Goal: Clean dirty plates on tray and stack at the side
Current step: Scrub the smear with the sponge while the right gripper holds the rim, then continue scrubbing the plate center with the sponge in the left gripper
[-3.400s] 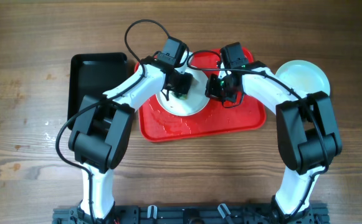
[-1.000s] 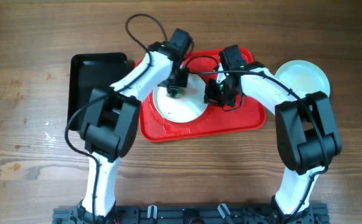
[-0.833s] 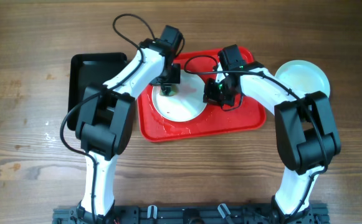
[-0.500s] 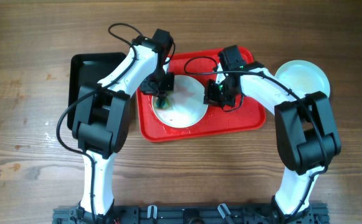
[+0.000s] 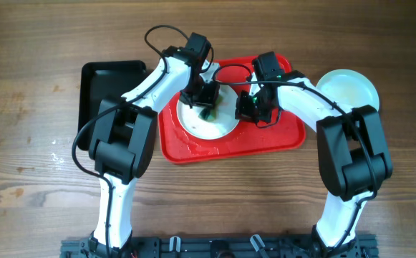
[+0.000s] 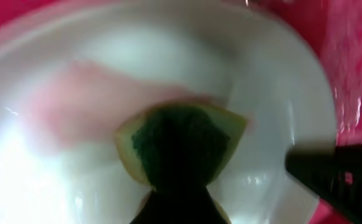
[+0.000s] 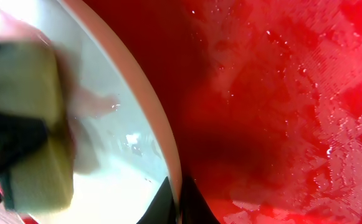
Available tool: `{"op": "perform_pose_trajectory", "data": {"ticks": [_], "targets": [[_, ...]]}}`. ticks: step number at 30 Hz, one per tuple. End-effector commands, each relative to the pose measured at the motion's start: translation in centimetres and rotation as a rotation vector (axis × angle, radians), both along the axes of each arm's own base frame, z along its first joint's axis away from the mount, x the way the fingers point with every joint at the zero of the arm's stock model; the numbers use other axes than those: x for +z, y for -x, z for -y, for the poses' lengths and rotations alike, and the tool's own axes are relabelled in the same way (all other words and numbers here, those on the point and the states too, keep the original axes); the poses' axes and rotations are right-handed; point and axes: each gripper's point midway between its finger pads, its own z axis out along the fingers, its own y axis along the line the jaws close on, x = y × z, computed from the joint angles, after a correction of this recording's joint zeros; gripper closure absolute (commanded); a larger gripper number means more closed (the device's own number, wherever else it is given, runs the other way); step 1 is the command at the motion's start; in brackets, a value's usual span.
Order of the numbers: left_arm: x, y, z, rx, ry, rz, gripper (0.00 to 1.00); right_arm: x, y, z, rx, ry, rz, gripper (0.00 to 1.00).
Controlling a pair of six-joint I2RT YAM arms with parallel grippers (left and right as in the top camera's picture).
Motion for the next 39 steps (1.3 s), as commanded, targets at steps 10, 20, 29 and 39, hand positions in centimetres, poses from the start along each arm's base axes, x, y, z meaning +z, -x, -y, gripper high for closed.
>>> {"op": "perform_pose_trajectory", "data": {"ticks": [10,20,29,39], "targets": [[-1.7,-3.1,-10.3,0.399,-0.5,0.137,0.96,-1.6,0.6,0.8,0.001,0.045,-0.027,0.96],[-2.0,3.8,-9.8,0.317,-0.489,-0.17,0.96,-1.6,0.6,0.8,0.005,0.044,-0.025,0.96],[-1.7,5.7,-0.6,0.069,0.023,-0.288,0.96,-1.6,0.7,0.8,0.012,0.044,-0.024,0.96],[-4.8,1.2,-6.3,0.314,-0.31,-0.05,0.96,-1.6,0.6,0.8,0.012,0.044,-0.023,0.96]]}}
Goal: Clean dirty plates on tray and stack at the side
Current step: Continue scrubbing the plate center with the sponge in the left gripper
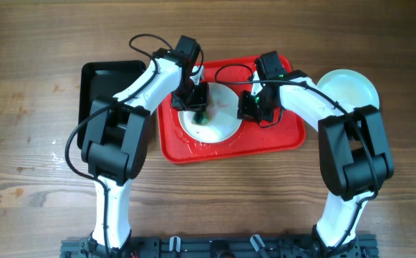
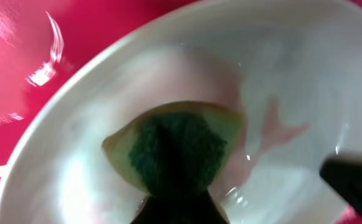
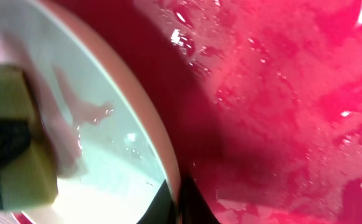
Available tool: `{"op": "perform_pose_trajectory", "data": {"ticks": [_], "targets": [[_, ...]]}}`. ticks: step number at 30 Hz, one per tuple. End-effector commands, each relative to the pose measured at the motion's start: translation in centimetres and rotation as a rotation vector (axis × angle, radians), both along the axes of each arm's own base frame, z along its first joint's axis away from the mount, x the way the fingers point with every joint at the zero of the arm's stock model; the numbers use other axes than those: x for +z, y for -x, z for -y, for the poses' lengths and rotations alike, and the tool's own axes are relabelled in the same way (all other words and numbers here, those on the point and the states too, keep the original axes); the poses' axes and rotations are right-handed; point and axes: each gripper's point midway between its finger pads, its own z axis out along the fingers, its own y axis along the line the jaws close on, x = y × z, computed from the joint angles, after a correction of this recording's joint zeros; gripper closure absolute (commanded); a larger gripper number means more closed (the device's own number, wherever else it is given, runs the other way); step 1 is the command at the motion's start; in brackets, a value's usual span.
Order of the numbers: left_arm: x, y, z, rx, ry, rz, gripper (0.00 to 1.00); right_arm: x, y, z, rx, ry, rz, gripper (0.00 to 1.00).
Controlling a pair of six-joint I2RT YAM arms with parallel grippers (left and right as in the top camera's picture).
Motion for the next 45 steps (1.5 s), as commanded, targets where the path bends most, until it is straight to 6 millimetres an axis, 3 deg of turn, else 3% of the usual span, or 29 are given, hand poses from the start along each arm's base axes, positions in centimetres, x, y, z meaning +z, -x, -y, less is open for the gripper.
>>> {"op": "perform_pose_trajectory", "data": {"ticks": [1,5,11,14,16,19,23,26,28,33,38,42,45], "targets": [[-4.1,-0.5,-5.0,0.128,-0.344,0.053,0.96,-1.6,0.8,0.3,-0.005,0.039,-0.035,0.96],[-3.4,-0.7,-8.9,0.319,-0.563,0.106,0.96,-1.6,0.8,0.3,-0.005,0.039,-0.035,0.96],[-3.5,0.9,-7.9,0.309,-0.558,0.053,0.96,-1.6,0.8,0.3,-0.007,0.039,-0.035,0.96],[-3.9,3.0,-4.8,0.201,-0.427,-0.052,0.96,-1.6,0.8,0.3,-0.007,0.039,-0.035,0.96],[-3.7,5.1,-0.5,0.01,-0.188,-0.154,0.96,-1.6,0.8,0.3,-0.006,0.039,-0.035,0.96],[-2.3,7.0,3.4,-0.139,0.073,-0.228,0.96,-1.6,0.8,0.3,-0.004,0.04,-0.034,0.96],[-0.5,8.0,6.1,-0.223,0.283,-0.259,0.96,-1.6,0.8,0.3,-0.004,0.04,-0.036,0.96],[-0.5,7.2,6.4,-0.228,0.301,-0.225,0.96,-1.6,0.8,0.3,-0.005,0.039,-0.035,0.96],[-1.0,6.1,6.0,-0.196,0.269,-0.19,0.96,-1.6,0.8,0.3,-0.007,0.039,-0.035,0.96],[-3.0,1.7,2.7,0.006,0.047,-0.06,0.96,-1.6,0.8,0.3,-0.006,0.039,-0.036,0.96],[-3.1,-2.2,-0.2,0.158,-0.06,0.053,0.96,-1.6,0.8,0.3,-0.005,0.039,-0.035,0.96],[-3.1,-4.1,-3.2,0.259,-0.19,0.128,0.96,-1.6,0.8,0.3,-0.005,0.039,-0.035,0.96],[-3.1,-4.4,-5.7,0.32,-0.324,0.168,0.96,-1.6,0.8,0.3,-0.006,0.039,-0.035,0.96]]}}
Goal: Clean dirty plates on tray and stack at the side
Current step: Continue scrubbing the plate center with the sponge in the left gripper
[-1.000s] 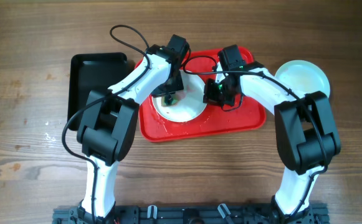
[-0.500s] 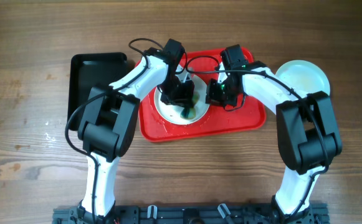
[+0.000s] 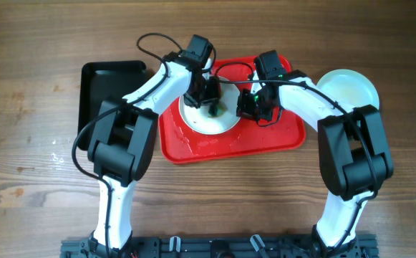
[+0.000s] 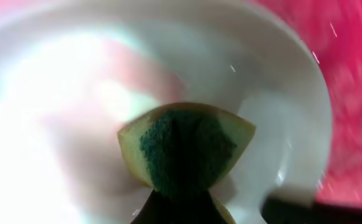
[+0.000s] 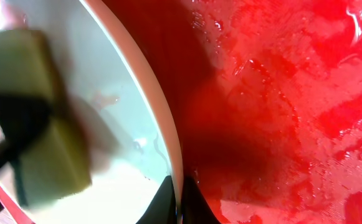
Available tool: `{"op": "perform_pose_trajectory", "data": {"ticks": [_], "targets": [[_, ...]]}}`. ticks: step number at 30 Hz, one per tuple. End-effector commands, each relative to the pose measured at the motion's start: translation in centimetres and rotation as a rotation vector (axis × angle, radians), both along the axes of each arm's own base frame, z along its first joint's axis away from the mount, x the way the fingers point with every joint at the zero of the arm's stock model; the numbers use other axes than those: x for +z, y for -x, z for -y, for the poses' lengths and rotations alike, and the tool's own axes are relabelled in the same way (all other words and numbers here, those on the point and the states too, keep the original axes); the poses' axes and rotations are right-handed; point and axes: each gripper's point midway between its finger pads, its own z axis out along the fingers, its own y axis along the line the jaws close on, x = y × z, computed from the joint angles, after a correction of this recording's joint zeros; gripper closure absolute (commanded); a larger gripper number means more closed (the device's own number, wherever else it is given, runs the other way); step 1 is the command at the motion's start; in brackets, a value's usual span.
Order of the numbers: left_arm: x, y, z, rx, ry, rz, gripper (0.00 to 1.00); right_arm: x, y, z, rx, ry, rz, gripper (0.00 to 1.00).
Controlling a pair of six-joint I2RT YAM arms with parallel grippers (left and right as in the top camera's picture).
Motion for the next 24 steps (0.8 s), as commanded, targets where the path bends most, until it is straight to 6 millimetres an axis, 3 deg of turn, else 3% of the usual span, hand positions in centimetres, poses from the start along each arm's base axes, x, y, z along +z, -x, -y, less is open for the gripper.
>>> {"op": "perform_pose_trajectory", "data": {"ticks": [1,5,10,15,19,24], "targets": [[-3.1,-1.9,-9.3,0.228,-0.409,0.061,0.96,-1.6,1.3,0.4,0.021,0.036,-0.047,0.96],[-3.1,-0.1,-11.2,0.284,-0.515,0.008,0.96,-1.6,1.3,0.4,0.021,0.036,-0.047,0.96],[-3.1,3.3,-11.7,0.23,-0.56,-0.124,0.96,-1.6,1.3,0.4,0.021,0.036,-0.048,0.96],[-3.2,6.4,-7.5,-0.026,-0.323,-0.267,0.96,-1.6,1.3,0.3,0.021,0.035,-0.046,0.96],[-1.7,8.4,-2.2,-0.232,0.028,-0.328,0.96,-1.6,1.3,0.4,0.021,0.036,-0.047,0.96],[-0.4,8.5,-0.1,-0.257,0.187,-0.335,0.96,-1.6,1.3,0.4,0.021,0.036,-0.047,0.96]]}}
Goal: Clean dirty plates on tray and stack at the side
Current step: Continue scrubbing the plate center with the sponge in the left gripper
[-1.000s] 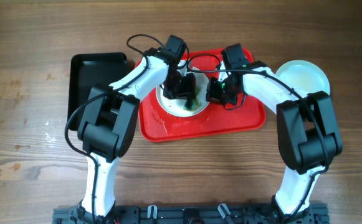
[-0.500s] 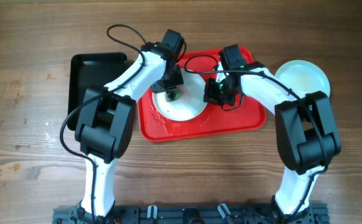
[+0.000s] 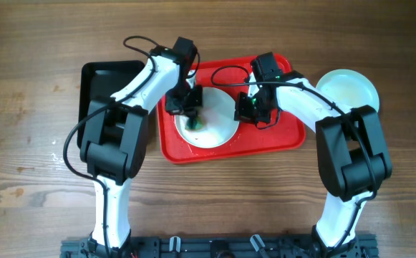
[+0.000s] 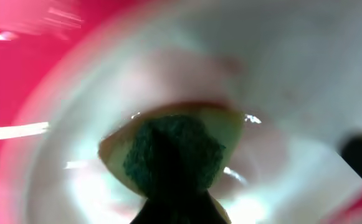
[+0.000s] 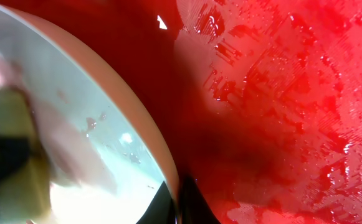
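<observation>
A white plate (image 3: 218, 122) lies on the wet red tray (image 3: 279, 136). My left gripper (image 3: 192, 118) is shut on a yellow-green sponge (image 4: 171, 152) pressed on the plate's left part. My right gripper (image 3: 245, 107) is shut on the plate's right rim (image 5: 162, 152), one finger on each side of it. In the right wrist view the sponge (image 5: 12, 162) shows blurred at the far left. Pink smears and water lie on the plate (image 4: 280, 112).
A second white plate (image 3: 347, 89) sits on the wood to the right of the tray. A black tray (image 3: 100, 86) lies to the left of the red one, under my left arm. The wooden table (image 3: 36, 165) stretches around both.
My left gripper has moved with the sponge from the plate's upper middle to its left lower part. The plate sits a little lower on the tray. My right gripper still pinches the rim.
My right gripper held the plate's right rim at every moment. My left gripper, shut on the sponge, stood at the plate's upper middle, then at its left, then back at the upper middle, and now at the left again.
</observation>
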Available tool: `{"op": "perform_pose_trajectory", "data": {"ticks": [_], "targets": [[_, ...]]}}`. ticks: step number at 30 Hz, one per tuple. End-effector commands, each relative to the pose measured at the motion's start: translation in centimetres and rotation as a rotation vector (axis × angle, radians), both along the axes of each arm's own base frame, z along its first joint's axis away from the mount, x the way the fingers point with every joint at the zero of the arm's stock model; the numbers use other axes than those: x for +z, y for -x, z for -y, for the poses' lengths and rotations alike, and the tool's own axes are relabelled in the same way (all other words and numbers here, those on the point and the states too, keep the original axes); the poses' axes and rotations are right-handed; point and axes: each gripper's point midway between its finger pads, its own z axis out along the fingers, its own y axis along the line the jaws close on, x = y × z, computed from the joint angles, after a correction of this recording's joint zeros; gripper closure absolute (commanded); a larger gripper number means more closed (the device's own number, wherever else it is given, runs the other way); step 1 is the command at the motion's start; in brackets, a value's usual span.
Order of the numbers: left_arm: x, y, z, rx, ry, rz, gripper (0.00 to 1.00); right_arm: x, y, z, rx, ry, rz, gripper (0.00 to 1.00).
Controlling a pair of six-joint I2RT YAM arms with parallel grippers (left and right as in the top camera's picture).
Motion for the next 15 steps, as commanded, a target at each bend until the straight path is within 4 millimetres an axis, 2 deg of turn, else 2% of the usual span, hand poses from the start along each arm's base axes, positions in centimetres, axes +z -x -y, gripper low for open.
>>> {"op": "perform_pose_trajectory", "data": {"ticks": [1,4,7,9,12,15], "targets": [[-0.7,2.9,4.3,-0.092,0.255,-0.122,0.96,-1.6,0.3,1.0,-0.024,0.047,-0.025,0.96],[-0.8,1.3,5.0,-0.082,0.282,-0.056,0.96,-1.6,0.3,1.0,-0.023,0.047,-0.026,0.96],[-1.4,-0.5,4.7,-0.016,0.23,0.001,0.96,-1.6,0.3,1.0,-0.023,0.047,-0.025,0.96],[-2.2,-2.0,3.6,0.054,0.135,0.048,0.96,-1.6,0.3,1.0,-0.023,0.047,-0.025,0.96],[-3.5,-3.8,0.0,0.205,-0.097,0.122,0.96,-1.6,0.3,1.0,-0.022,0.047,-0.025,0.96],[-3.8,-3.9,-2.4,0.302,-0.236,0.135,0.96,-1.6,0.3,1.0,-0.022,0.047,-0.025,0.96]]}}
